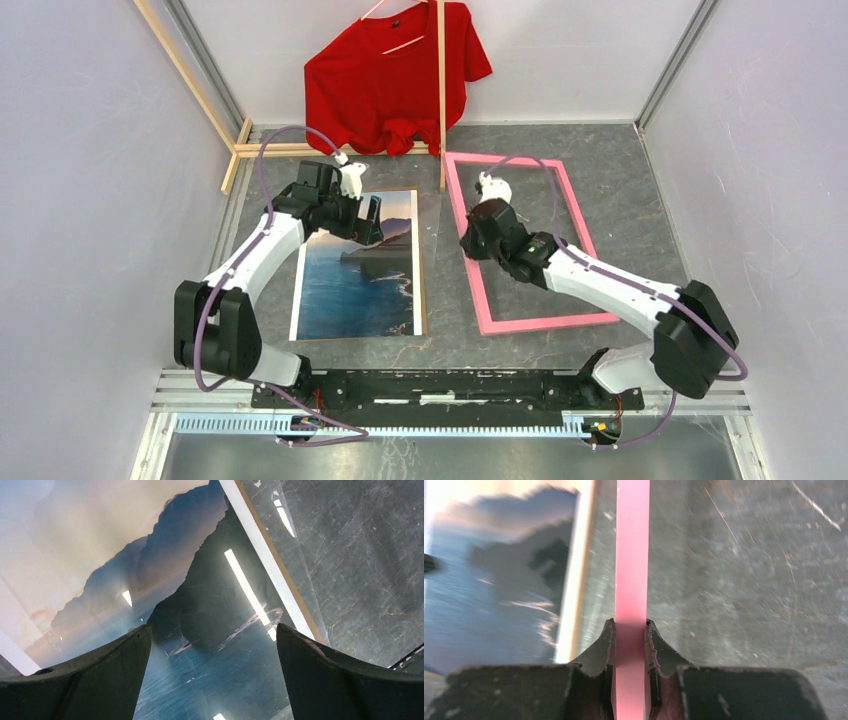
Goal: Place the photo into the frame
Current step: Turn over the photo frame at the center of the board.
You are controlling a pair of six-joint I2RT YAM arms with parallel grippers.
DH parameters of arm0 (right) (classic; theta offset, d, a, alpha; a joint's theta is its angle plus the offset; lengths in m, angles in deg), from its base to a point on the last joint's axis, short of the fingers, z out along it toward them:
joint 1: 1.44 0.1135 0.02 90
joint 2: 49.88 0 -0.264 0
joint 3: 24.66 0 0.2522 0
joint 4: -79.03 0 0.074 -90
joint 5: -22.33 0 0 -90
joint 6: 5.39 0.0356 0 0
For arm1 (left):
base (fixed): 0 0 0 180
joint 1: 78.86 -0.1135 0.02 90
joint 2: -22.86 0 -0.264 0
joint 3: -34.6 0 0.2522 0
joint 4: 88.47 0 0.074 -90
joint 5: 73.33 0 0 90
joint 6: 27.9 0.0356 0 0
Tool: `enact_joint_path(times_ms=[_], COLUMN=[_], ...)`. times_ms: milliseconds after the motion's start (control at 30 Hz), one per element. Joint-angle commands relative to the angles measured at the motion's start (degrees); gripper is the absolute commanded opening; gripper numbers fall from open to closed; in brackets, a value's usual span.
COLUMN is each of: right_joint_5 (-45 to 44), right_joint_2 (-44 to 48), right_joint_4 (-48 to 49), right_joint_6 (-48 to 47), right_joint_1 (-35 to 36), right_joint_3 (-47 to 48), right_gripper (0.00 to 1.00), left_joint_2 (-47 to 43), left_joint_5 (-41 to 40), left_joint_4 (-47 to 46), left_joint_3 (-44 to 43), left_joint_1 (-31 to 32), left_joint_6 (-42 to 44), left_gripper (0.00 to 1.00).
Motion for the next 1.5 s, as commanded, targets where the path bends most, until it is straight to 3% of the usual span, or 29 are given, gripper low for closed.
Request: enact_joint_path(times_ms=[0,233,600,933,1100,1167,1300,1400,1467], right_joint_5=[1.5,10.0,27.0,29.5,30.6,31.8,34.7,36.0,37.2], right_joint_2=[5.5,8.9,9.1,12.5,14.0,14.4,13.9,13.0,11.8], right_joint_4=[-0.3,1.1,12.5,24.0,23.3,22.8,19.8,15.3,11.0], right_joint_6=[6.8,16.6,32.1,44.7,45.3,44.7,40.4,34.2,29.7], right_joint_1=[-0.5,-2.6,-6.5,-7.4,-10.2,-11.6,-14.2,-15.8,-16.5], right_joint_3=[8.9,14.2,14.1,6.4,3.2,2.1,2.8,6.4,9.7], right_gripper=[0.0,0.0,0.0,0.0,0.0,0.08,0.48,0.6,0.62], left_joint_2=[1.2,1.6,0.4,-0.3,2.5,4.1,8.1,10.9,12.5], left_joint_5=[0.9,3.6,5.8,-1.5,-6.3,-8.5,-12.4,-13.6,-14.4], left_joint_4=[0.0,0.0,-0.1,-6.8,-8.6,-9.4,-10.4,-10.3,-10.1], left_joint_3=[-4.2,-8.9,-12.6,-14.1,-18.8,-20.8,-25.2,-28.6,-31.0], left_joint_1=[1.0,2.7,5.4,12.4,15.7,17.2,20.0,21.2,22.1], left_joint_6=[-1.7,-7.2,-10.7,-14.7,-16.0,-16.2,-16.8,-16.7,-16.1], left_gripper=[1.0,1.0,1.0,1.0,1.0,1.0,1.0,1.0,1.0])
